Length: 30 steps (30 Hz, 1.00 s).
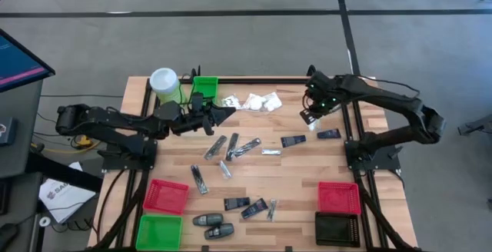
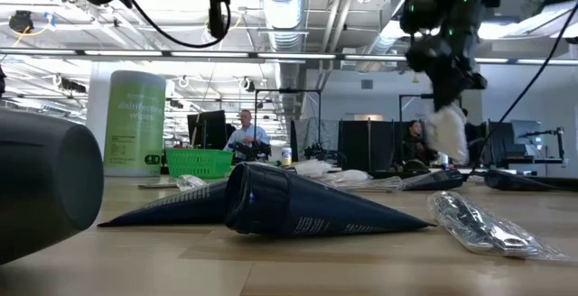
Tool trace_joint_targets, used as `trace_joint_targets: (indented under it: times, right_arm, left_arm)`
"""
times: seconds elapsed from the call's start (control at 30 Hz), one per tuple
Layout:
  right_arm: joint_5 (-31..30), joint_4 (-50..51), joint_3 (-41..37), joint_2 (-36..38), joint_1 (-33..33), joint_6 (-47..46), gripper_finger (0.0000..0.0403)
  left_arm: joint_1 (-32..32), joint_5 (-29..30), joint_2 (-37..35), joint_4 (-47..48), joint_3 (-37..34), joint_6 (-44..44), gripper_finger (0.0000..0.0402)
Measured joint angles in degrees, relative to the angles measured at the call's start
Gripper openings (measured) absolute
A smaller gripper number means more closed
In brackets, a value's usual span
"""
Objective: Pick & Place Travel size toiletries
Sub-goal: Put the cotton pack into the right red bin
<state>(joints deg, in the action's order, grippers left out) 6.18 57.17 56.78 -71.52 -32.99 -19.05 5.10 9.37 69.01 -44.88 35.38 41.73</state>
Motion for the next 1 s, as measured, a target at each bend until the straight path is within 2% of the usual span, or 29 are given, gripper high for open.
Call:
trace_joint_targets:
  times: [0.17, 0.33, 0.43, 0.63, 0.77, 0.87, 1.0]
  right_arm:
    - [2.14, -5.62, 4.03, 2.45, 3.55, -0.30, 0.0000]
    - [3.06, -12.02, 10.36, 3.00, 6.30, -0.77, 0.0000]
    - [3.27, -15.64, 14.08, 2.94, 7.96, -0.89, 0.0000]
    - [6.07, -23.45, 18.68, 2.92, 10.96, -1.01, 0.0000]
    - [6.16, -26.82, 19.65, 2.90, 12.52, -1.53, 0.0000]
    - [6.15, -29.13, 19.65, 2.90, 13.44, -1.98, 0.0000]
    - [6.15, -31.21, 19.65, 2.90, 14.35, -3.25, 0.0000]
  left_arm:
    - [0.24, -0.26, 0.62, 0.23, -0.02, 2.55, 0.0002]
    - [0.03, -0.12, 3.88, -1.14, -0.02, 8.80, 0.0002]
    - [-0.76, 0.26, 7.77, -7.01, -0.02, 13.03, 0.0002]
    - [-1.85, 0.65, 18.29, -29.22, -0.02, 20.35, 0.0002]
    - [-1.83, 0.48, 24.46, -40.19, -0.02, 25.46, 0.0002]
    - [-2.13, 0.18, 27.82, -44.43, -0.02, 28.49, 0.0002]
    - [-2.90, 0.23, 29.98, -44.98, -0.02, 30.21, 0.0002]
